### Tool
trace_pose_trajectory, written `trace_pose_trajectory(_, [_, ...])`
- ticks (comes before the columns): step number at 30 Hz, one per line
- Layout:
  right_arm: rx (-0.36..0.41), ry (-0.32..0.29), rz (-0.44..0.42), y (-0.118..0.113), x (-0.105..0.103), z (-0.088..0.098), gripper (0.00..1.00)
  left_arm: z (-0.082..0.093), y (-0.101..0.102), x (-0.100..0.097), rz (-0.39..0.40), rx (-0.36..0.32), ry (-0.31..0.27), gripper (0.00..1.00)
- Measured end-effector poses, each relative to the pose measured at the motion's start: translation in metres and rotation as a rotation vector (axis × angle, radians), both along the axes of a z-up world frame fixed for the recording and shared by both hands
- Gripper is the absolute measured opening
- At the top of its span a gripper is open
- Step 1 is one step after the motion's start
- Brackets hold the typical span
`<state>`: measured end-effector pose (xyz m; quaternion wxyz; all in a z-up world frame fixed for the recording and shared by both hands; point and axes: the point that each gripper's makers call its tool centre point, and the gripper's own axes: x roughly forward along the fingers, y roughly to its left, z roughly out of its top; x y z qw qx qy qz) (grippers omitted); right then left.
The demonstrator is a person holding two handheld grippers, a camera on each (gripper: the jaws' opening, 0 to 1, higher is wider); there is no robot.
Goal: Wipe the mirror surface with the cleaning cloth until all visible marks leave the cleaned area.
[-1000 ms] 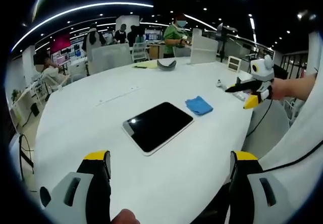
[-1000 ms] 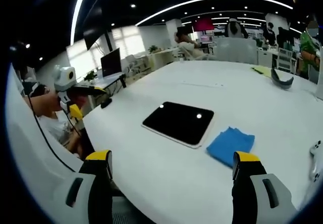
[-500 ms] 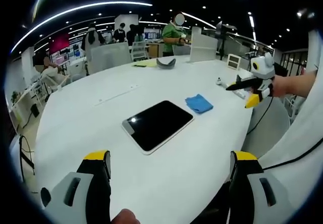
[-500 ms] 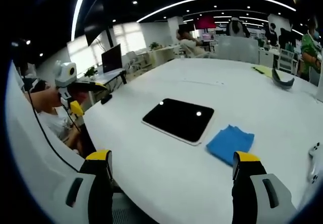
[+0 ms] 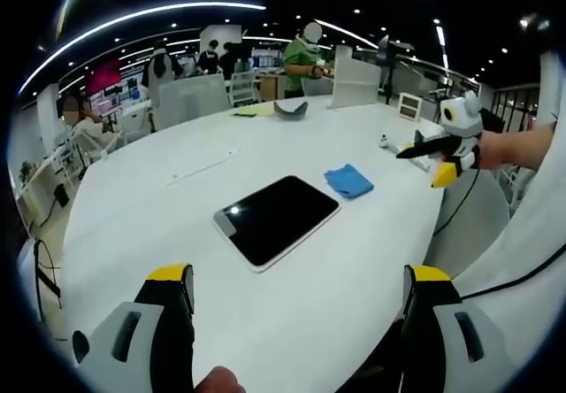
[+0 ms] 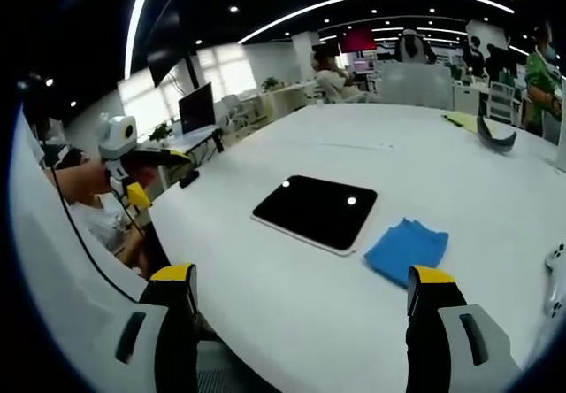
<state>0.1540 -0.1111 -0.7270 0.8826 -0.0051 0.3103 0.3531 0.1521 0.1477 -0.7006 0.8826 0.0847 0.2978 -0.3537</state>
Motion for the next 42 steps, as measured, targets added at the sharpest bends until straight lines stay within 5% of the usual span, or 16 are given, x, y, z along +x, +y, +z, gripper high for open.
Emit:
trace_pose_trajectory(16, [-0.002,-0.022,0.009,-0.009,0.017,0.003,0.98,0.002,-0.007,0.000,0.016,0.000,-0.004,0.99])
trace_pose_trajectory(42, [-0.055,-0.096,0.012,-0.066,0.093,0.004,0.90,0.000,-0.027,-0.011,0.066,0.008,0.026,0.99])
